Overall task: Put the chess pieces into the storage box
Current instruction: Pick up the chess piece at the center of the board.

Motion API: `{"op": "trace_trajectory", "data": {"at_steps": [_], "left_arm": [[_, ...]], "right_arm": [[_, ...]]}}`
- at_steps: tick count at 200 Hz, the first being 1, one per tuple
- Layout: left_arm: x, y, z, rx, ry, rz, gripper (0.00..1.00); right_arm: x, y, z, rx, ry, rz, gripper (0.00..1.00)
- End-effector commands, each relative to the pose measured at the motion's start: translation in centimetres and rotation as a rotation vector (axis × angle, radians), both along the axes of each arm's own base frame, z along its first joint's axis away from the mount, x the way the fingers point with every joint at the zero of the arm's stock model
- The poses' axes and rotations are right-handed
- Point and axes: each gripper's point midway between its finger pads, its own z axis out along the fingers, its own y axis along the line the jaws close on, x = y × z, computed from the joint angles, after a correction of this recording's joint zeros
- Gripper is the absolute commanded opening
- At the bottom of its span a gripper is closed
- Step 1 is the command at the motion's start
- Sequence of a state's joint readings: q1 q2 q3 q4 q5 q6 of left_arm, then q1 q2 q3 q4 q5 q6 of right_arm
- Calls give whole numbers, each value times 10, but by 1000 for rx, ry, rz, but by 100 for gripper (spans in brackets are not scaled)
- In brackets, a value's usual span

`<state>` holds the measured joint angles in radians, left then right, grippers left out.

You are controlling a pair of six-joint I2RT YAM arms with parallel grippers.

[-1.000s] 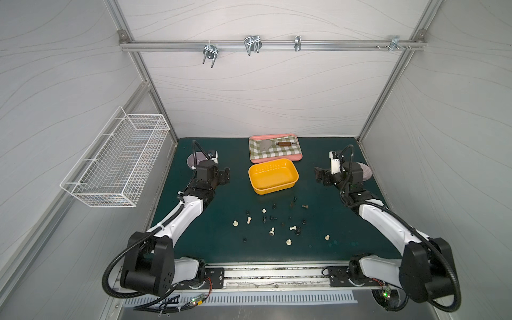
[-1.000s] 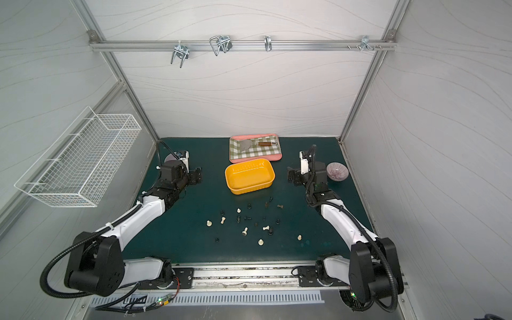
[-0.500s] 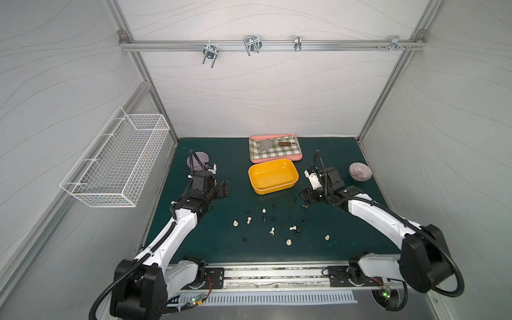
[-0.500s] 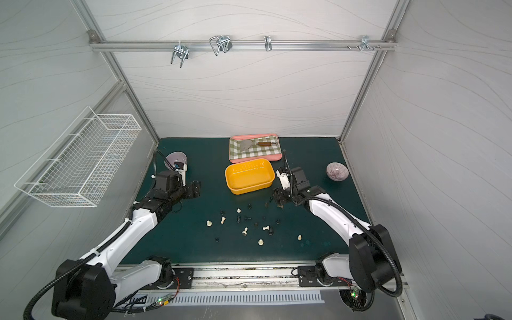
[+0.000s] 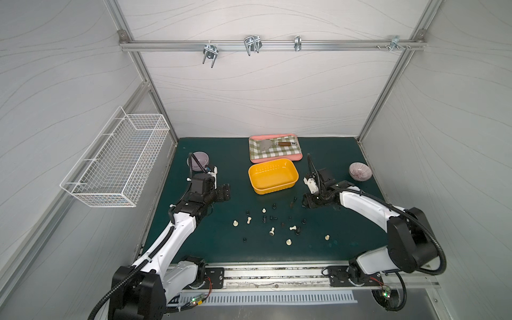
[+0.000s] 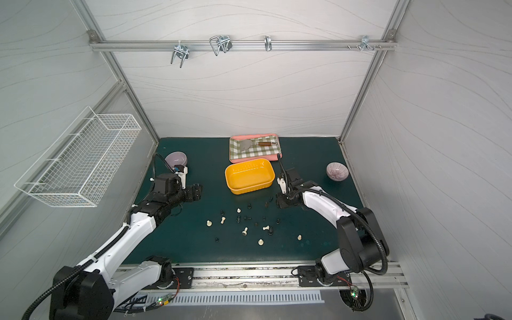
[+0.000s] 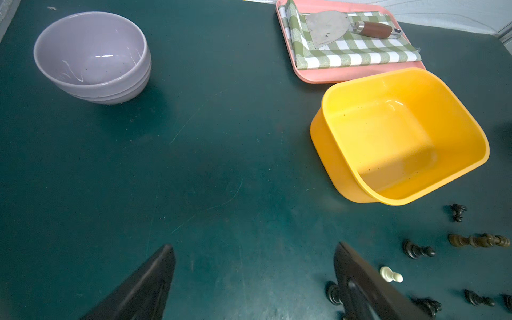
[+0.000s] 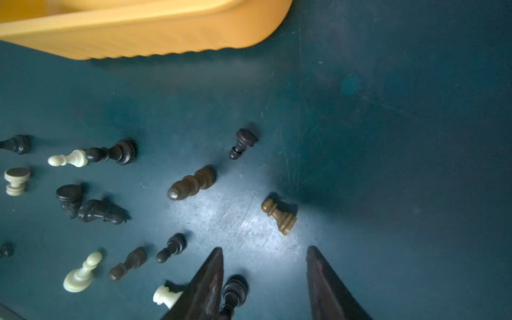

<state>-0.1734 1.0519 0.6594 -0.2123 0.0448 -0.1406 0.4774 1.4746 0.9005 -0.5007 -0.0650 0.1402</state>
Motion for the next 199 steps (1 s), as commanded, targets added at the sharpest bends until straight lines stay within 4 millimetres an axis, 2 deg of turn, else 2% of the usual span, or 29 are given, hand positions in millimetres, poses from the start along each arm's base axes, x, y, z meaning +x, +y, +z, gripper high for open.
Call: {"op": "trace_trajectory", "data": {"at_steps": [1, 65, 199], "left_arm": [[5, -6, 9, -32, -26, -11, 91], [3, -7, 14, -60, -42, -6, 91], [1, -13, 17, -111, -45, -10, 91]], "right_arm": [[-7, -6, -6, -72, 44, 49, 49], [4, -2, -12, -149, 82, 152, 44], [-3, 0, -42, -232, 187, 260, 28]]}}
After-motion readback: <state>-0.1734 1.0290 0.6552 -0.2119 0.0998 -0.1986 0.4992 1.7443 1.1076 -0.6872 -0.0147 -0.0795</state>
